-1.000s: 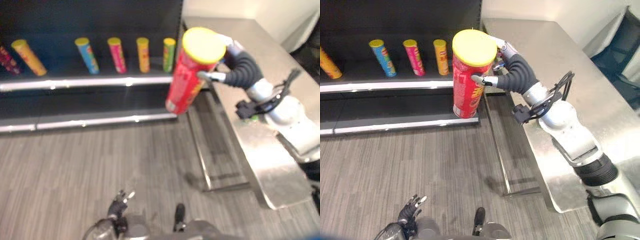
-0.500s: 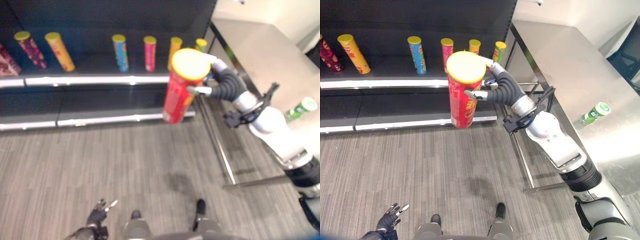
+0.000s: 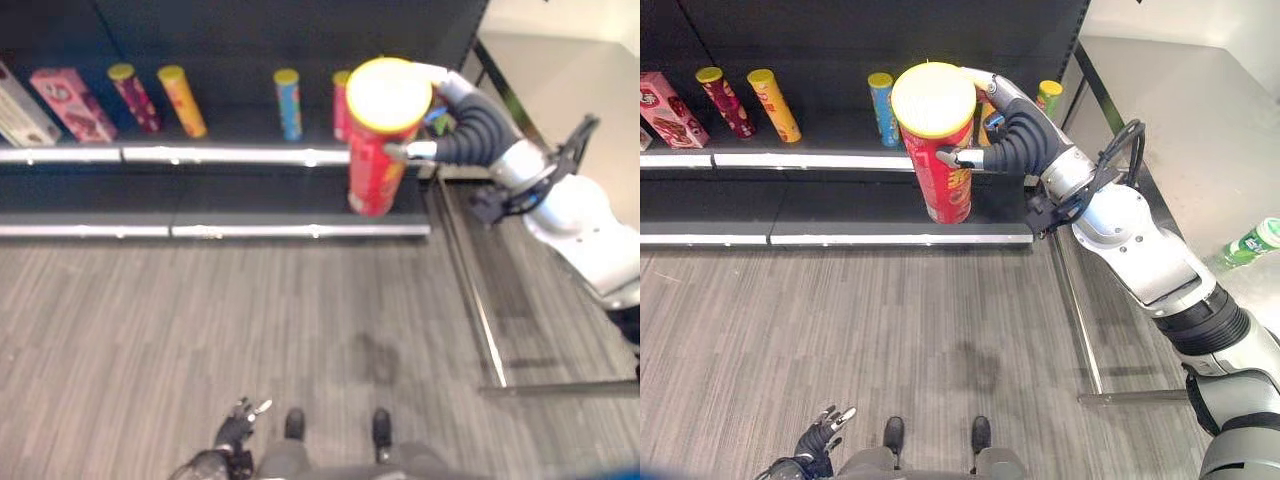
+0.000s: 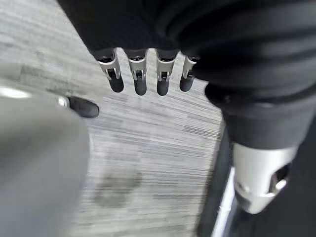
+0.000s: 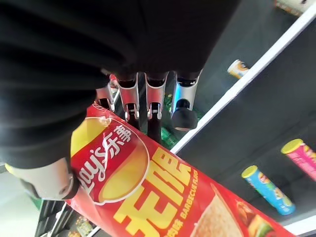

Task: Put the goods on the table back onto the shelves and tidy them up.

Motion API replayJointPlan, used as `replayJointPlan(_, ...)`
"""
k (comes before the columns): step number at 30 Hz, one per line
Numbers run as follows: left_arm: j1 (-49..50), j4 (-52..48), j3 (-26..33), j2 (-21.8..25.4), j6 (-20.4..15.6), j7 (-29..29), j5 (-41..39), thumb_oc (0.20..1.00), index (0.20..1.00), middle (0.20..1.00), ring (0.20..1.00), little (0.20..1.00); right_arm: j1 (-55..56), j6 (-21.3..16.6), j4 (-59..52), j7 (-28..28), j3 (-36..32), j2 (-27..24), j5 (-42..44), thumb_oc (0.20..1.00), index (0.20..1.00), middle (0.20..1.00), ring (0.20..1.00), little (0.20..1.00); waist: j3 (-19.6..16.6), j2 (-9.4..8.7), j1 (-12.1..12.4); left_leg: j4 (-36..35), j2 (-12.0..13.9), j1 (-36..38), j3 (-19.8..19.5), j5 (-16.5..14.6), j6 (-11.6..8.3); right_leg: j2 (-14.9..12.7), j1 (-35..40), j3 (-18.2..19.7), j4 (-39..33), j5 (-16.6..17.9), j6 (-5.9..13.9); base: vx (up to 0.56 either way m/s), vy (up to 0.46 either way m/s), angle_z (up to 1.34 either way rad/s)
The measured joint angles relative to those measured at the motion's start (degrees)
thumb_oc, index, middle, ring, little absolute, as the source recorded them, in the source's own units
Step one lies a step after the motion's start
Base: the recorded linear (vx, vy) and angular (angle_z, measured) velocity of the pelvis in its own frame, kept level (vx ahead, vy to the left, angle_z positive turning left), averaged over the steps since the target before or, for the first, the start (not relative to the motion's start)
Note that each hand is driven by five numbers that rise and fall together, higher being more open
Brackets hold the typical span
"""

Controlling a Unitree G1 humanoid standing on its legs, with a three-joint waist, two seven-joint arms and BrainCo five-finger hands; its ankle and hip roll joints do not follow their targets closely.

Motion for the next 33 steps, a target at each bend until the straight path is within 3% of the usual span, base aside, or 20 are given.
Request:
replayJointPlan(2,-1.2,-5.4,-2.0,-1.5,-0.2,-0.5,-0.1,1.0,1.0,1.0,1.0,1.0,-3.7,-0.8,-0.6,0.6,3.7,0.3,0.1,0.2,0.2,0.2,0.2,0.2,-0.4,0.99,1.1,4.3,0.5,-2.2,-0.6,0.6,-2.22,0.9,-0.6,-0.8,0.9,-1.1,-0.71,0.07,-0.149,0.34)
replayJointPlan(4,-5.0,-7.2,-1.1,-2.0,-0.4,-0.6,-0.1,1.0,1.0,1.0,1.0,1.0,-3.9,-1.1,-0.5,1.1,3.6,0.0,0.1,0.2,0.2,0.2,0.2,0.2,0.9,-0.54,1.7,21.7,-0.1,-12.7,0.0,1.4,-3.83,-0.4,-2.5,-2.0,4.3,-3.1,-3.53,0.11,0.005,0.52)
replayJointPlan(5,-5.5,-6.5,-1.1,-2.2,-0.4,-0.8,-0.1,1.0,1.0,1.0,1.0,1.0,-3.8,-1.1,-0.3,1.4,3.5,0.7,0.1,0.2,0.2,0.2,0.2,0.2,1.3,-0.83,3.1,24.2,0.5,-13.8,-0.2,1.4,-3.52,-0.5,-2.0,-1.7,4.4,-2.9,-4.15,0.21,0.144,0.03)
replayJointPlan(6,-4.9,-5.8,-1.0,-1.9,-0.4,-1.1,-0.1,1.0,1.0,1.0,1.0,1.0,-3.1,-1.2,-0.6,1.4,2.6,2.0,0.1,0.2,0.2,0.2,0.2,0.2,1.5,-1.31,3.2,23.7,2.3,-14.5,0.0,-0.8,-1.27,-0.1,-1.4,-0.9,3.0,-3.2,-3.73,0.25,0.195,-0.25)
replayJointPlan(10,-3.8,-1.6,1.5,-0.6,-0.9,-1.1,0.0,1.0,1.0,1.0,1.0,1.0,-1.7,-1.1,-0.6,1.3,-0.5,3.8,0.0,0.2,0.2,0.2,0.2,0.2,3.1,0.01,2.9,1.3,17.1,-12.4,-3.4,0.3,-2.41,2.6,-2.4,3.7,0.8,-1.6,-3.27,0.28,0.289,-0.53)
replayJointPlan(12,-4.2,-0.6,1.8,-0.4,-0.9,-1.3,0.0,1.0,1.0,1.0,1.0,1.0,-1.3,-1.0,-0.3,1.3,-0.7,1.7,0.1,0.2,0.2,0.2,0.2,0.2,3.3,1.0,3.0,-0.4,18.5,-12.6,-3.3,0.4,-2.87,1.9,-2.4,4.7,0.6,-2.2,-1.99,0.35,0.493,-0.3)
replayJointPlan(14,-4.1,-0.4,2.9,-0.9,-1.0,-1.9,0.0,1.0,1.0,1.0,1.0,1.0,-0.4,-0.9,-1.1,1.2,-1.4,0.3,0.1,0.2,0.2,0.2,0.2,0.2,3.2,1.11,3.1,0.6,16.4,-12.6,-3.2,0.4,-3.0,0.0,-2.1,5.8,0.8,-2.5,-0.4,0.21,0.467,-0.35)
replayJointPlan(16,-3.4,1.6,2.5,-1.8,-1.1,-2.3,0.0,1.0,1.0,1.0,1.0,1.0,0.8,-1.0,-3.2,1.2,-3.4,1.8,0.0,0.2,0.2,0.2,0.2,0.2,2.5,2.78,4.1,1.4,10.5,-10.4,-2.9,1.0,-1.58,-2.4,-2.1,8.6,1.1,-2.7,0.96,0.2,0.485,-0.9)
replayJointPlan(17,-4.2,2.4,2.2,-0.6,-1.0,-2.5,0.0,1.0,1.0,1.0,1.0,1.0,3.5,-1.4,-4.9,0.7,-5.7,3.1,0.0,0.2,0.2,0.2,0.2,0.2,2.6,1.73,4.5,2.9,9.2,-10.7,-3.2,3.8,-6.33,-4.1,-2.1,8.9,1.2,-2.8,1.12,0.19,0.604,-0.64)
replayJointPlan(18,-4.6,2.6,0.2,2.2,-0.6,-2.3,0.0,1.0,1.0,1.0,1.0,1.0,4.4,-0.9,-5.4,0.4,-5.6,4.4,-0.4,0.2,0.2,0.2,0.2,0.2,2.6,-0.6,3.5,4.9,6.2,-11.5,-2.4,3.6,-5.53,-6.4,-2.7,7.8,1.9,-2.3,0.13,0.05,0.406,-0.18)
replayJointPlan(20,-4.8,0.1,-2.9,6.7,-0.4,-2.5,0.0,1.0,1.0,1.0,1.0,1.0,3.8,-0.6,-5.4,0.4,-5.3,6.1,-1.1,0.2,0.2,0.2,0.2,0.2,2.7,-0.46,3.8,7.4,5.3,-13.2,-0.9,2.3,-3.38,-7.1,-5.7,6.6,3.4,5.3,-6.82,0.04,0.366,-0.28)
replayJointPlan(22,-4.6,-1.0,-1.0,8.7,-0.5,-2.3,-0.1,1.0,1.0,1.0,1.0,1.0,1.3,-0.1,-4.8,0.3,-4.3,7.0,-1.1,0.2,0.2,0.2,0.2,0.2,2.6,-0.57,4.8,7.4,4.6,-12.5,1.9,1.3,-1.61,-7.7,-5.9,5.0,0.0,14.7,-7.48,0.01,0.26,-0.61)
replayJointPlan(23,-4.3,-1.0,0.6,9.1,-0.5,-2.2,-0.1,1.0,1.0,1.0,1.0,1.0,-1.7,-0.1,-3.0,0.2,-2.5,7.8,-1.0,0.2,0.2,0.2,0.2,0.2,2.5,-0.79,5.9,7.2,4.9,-11.7,4.7,0.8,-0.76,-8.5,-6.7,1.6,-0.4,16.4,-7.53,-0.02,0.186,-0.97)
replayJointPlan(24,-4.0,-0.4,3.4,9.3,-0.5,-2.1,-0.1,1.0,1.0,1.0,1.0,1.0,-5.3,0.1,-0.5,0.1,0.0,9.0,-1.0,0.2,0.2,0.2,0.2,0.2,2.6,-0.95,7.5,6.8,5.3,-10.4,7.5,0.5,-0.29,-9.2,-7.2,-3.5,0.2,15.5,-6.85,-0.03,0.179,-1.21)
replayJointPlan(25,-3.4,-1.1,5.7,8.8,-0.5,-1.7,-0.8,1.0,1.0,1.0,1.0,1.0,-8.0,0.0,1.5,0.2,1.6,9.0,-1.0,0.2,0.2,0.2,0.2,0.2,2.5,-0.34,9.6,6.8,5.5,-8.7,10.7,-0.1,1.19,-10.4,-6.0,-9.8,4.2,9.8,-2.0,-0.06,0.342,-1.05)
replayJointPlan(26,-2.3,-2.6,6.1,8.4,-0.6,-1.7,-1.3,1.0,1.0,1.0,1.0,1.0,-9.2,0.0,2.7,0.1,1.8,9.4,-0.9,0.2,0.2,0.2,0.2,0.2,2.4,-0.17,10.5,5.9,5.8,-7.2,12.8,-0.6,2.78,-10.9,-6.1,-12.6,10.1,6.6,0.04,-0.06,0.299,-0.76)
replayJointPlan(29,-0.9,-3.8,7.6,7.1,-1.0,-1.4,-2.3,1.0,1.0,1.0,1.0,1.0,-9.6,0.0,3.6,-0.3,1.6,11.0,-0.9,0.2,0.2,0.2,0.2,0.2,0.9,-3.39,13.4,3.8,3.7,-5.2,16.0,-1.0,3.51,-11.7,-5.1,-10.9,26.1,-1.1,5.88,-0.01,0.172,-0.33)
replayJointPlan(30,0.0,-4.4,7.0,5.9,-0.9,-1.5,-2.3,1.0,1.0,1.0,1.0,1.0,-9.2,-0.2,3.3,0.1,1.5,12.0,-0.8,0.2,0.2,0.2,0.2,0.2,-0.4,-5.71,14.3,3.8,1.9,-5.2,16.5,-0.9,3.83,-10.7,-2.9,-9.4,23.3,-2.3,7.5,0.02,0.235,-0.18)
replayJointPlan(32,-0.1,-4.2,6.5,3.9,-0.9,-1.5,-2.3,1.0,1.0,1.0,1.0,1.0,-9.0,-0.5,2.4,0.3,1.6,11.9,-0.5,0.2,0.2,0.2,0.2,0.2,-1.0,-7.7,14.5,3.7,-0.6,-5.1,15.9,-1.1,4.99,-7.7,2.6,-7.1,11.6,-1.7,6.79,0.08,0.21,-0.05)
replayJointPlan(33,-0.4,-3.8,5.3,1.6,-1.0,-1.5,-2.3,1.0,1.0,1.0,1.0,1.0,-8.8,-1.2,1.7,0.3,1.3,11.3,-0.4,0.2,0.2,0.2,0.2,0.2,-1.3,-8.42,14.1,2.5,-1.9,-4.9,14.1,-1.5,6.8,-5.7,1.3,-7.0,12.9,-1.9,4.19,0.2,0.192,-0.04)
